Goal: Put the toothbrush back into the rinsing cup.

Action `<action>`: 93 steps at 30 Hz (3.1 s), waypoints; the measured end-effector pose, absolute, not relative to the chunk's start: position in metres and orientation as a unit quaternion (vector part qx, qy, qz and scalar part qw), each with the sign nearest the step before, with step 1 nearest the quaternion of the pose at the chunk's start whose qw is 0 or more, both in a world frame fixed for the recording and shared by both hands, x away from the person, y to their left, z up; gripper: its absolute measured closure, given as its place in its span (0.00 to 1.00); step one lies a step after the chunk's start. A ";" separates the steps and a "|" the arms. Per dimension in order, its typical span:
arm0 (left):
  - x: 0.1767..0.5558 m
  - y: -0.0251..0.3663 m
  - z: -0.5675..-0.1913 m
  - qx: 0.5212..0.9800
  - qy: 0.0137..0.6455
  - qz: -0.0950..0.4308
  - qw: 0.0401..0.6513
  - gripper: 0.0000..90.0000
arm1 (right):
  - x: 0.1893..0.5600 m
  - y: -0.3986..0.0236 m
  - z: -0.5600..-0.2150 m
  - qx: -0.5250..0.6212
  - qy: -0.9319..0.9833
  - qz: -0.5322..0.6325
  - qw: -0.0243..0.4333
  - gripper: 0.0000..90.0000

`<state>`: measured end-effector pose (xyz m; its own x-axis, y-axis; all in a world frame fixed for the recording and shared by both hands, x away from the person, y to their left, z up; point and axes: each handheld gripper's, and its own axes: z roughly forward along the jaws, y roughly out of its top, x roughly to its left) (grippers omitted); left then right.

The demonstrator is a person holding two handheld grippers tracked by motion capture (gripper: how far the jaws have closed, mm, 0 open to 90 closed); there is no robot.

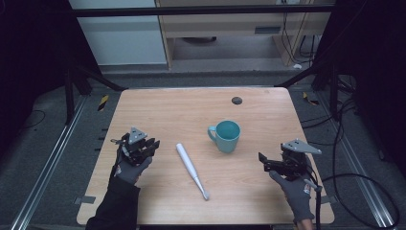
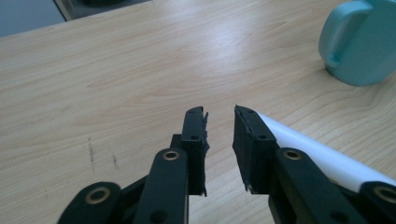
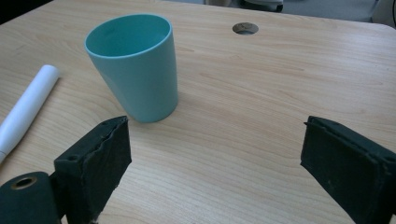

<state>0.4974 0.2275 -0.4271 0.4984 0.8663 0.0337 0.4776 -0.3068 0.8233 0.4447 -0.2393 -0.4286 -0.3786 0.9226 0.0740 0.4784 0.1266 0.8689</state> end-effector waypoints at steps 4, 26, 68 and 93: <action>0.504 0.217 -0.430 0.772 0.433 0.246 0.395 0.87 | 0.444 -0.241 -0.428 0.500 0.698 0.444 0.256 0.12; 0.535 0.164 -0.461 0.800 0.412 0.198 0.390 0.97 | 0.443 -0.235 -0.430 0.500 0.698 0.437 0.267 0.35; 0.531 0.162 -0.475 0.839 0.377 0.168 0.356 0.99 | 0.444 -0.231 -0.435 0.504 0.704 0.419 0.275 0.43; 0.536 0.179 -0.477 0.831 0.396 0.170 0.351 0.99 | 0.445 -0.231 -0.437 0.504 0.707 0.413 0.275 0.43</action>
<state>0.5364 0.1793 -0.4774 0.6292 0.7772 0.0048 0.5387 -0.4405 0.7182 0.4448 -0.2312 -0.4373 -0.3404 0.9398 0.0288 0.4861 0.1497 0.8610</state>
